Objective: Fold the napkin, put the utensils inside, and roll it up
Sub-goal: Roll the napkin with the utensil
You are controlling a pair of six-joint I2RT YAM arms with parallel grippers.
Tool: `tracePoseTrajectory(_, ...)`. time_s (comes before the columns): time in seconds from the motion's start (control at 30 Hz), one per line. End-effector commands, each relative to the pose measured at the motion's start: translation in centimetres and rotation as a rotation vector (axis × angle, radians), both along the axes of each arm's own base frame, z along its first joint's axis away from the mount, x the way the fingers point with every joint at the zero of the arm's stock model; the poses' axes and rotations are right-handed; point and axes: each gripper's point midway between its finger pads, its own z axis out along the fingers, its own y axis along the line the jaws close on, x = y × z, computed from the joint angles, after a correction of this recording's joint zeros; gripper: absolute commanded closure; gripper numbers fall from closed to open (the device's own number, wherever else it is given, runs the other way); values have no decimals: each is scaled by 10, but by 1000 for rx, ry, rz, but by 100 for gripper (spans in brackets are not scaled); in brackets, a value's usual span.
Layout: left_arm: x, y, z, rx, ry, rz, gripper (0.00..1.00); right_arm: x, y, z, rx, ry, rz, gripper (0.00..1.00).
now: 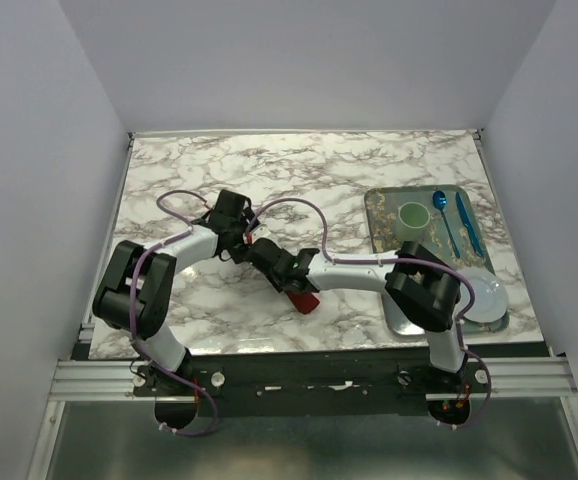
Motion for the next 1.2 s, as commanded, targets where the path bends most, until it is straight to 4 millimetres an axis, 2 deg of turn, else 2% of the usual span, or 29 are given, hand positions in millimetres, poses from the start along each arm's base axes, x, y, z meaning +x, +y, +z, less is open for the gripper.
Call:
tracePoseTrajectory(0.0, 0, 15, 5, -20, -4, 15, 21, -2, 3, 0, 176, 104, 27, 64)
tracePoseTrajectory(0.03, 3, 21, 8, -28, -11, 31, 19, 5, 1, 8, 227, 117, 23, 64)
tracePoseTrajectory(0.07, 3, 23, 10, -49, -11, 32, 15, -2, 8, 9, 288, 179, 64, 64)
tracePoseTrajectory(0.1, 8, 24, 14, -66, -33, 37, 13, -5, 3, 4, 312, 215, 67, 64)
tracePoseTrajectory(0.13, 9, 31, 16, -78, -37, 53, 12, 6, 3, 12, 381, 222, 50, 64)
tracePoseTrajectory(0.17, 9, 32, 18, -84, -43, 52, 10, -3, 8, 13, 435, 291, 93, 64)
tracePoseTrajectory(0.2, 9, 31, 20, -100, -47, 42, 10, -1, 10, 16, 481, 318, 98, 64)
tracePoseTrajectory(0.23, 9, 31, 22, -104, -53, 37, 9, 8, 4, 17, 516, 347, 83, 64)
tracePoseTrajectory(0.27, 8, 31, 22, -106, -50, 36, 9, -3, 10, 14, 563, 445, 136, 64)
tracePoseTrajectory(0.3, 9, 26, 25, -130, -60, 24, 9, -4, 11, 13, 592, 490, 149, 64)
tracePoseTrajectory(0.33, 5, 24, 21, -144, -50, 23, 9, 6, 9, 16, 638, 517, 132, 64)
tracePoseTrajectory(0.37, 4, 19, 22, -162, -51, 20, 9, -4, 12, 10, 675, 606, 162, 63)
tracePoseTrajectory(0.43, 3, 14, 21, -163, -56, 9, 9, 3, 12, 10, 742, 682, 147, 62)
tracePoseTrajectory(0.47, 1, 11, 20, -161, -56, 0, 9, -1, 16, 16, 788, 737, 178, 62)
tracePoseTrajectory(0.5, -2, 6, 20, -160, -52, -11, 9, -3, 14, 5, 797, 792, 166, 62)
tracePoseTrajectory(0.53, -2, 6, 20, -156, -56, -5, 9, 3, 12, 6, 832, 818, 141, 62)
tracePoseTrajectory(0.57, -2, 6, 21, -152, -63, -2, 9, -1, 13, 8, 858, 866, 157, 62)
tracePoseTrajectory(0.6, -4, 3, 21, -149, -66, -3, 9, -1, 12, 2, 867, 896, 146, 62)
tracePoseTrajectory(0.8, -3, 17, 28, -68, -97, 70, 9, 2, 10, 1, 904, 942, 128, 62)
tracePoseTrajectory(0.97, 10, 28, 47, -40, -146, 87, 9, 1, 6, -4, 889, 927, 125, 62)
tracePoseTrajectory(1.07, 13, 12, 49, -87, -128, 21, 11, 2, 5, -5, 889, 926, 123, 62)
tracePoseTrajectory(1.17, 2, -6, 38, -117, -79, -26, 11, 5, 7, -4, 892, 919, 116, 62)
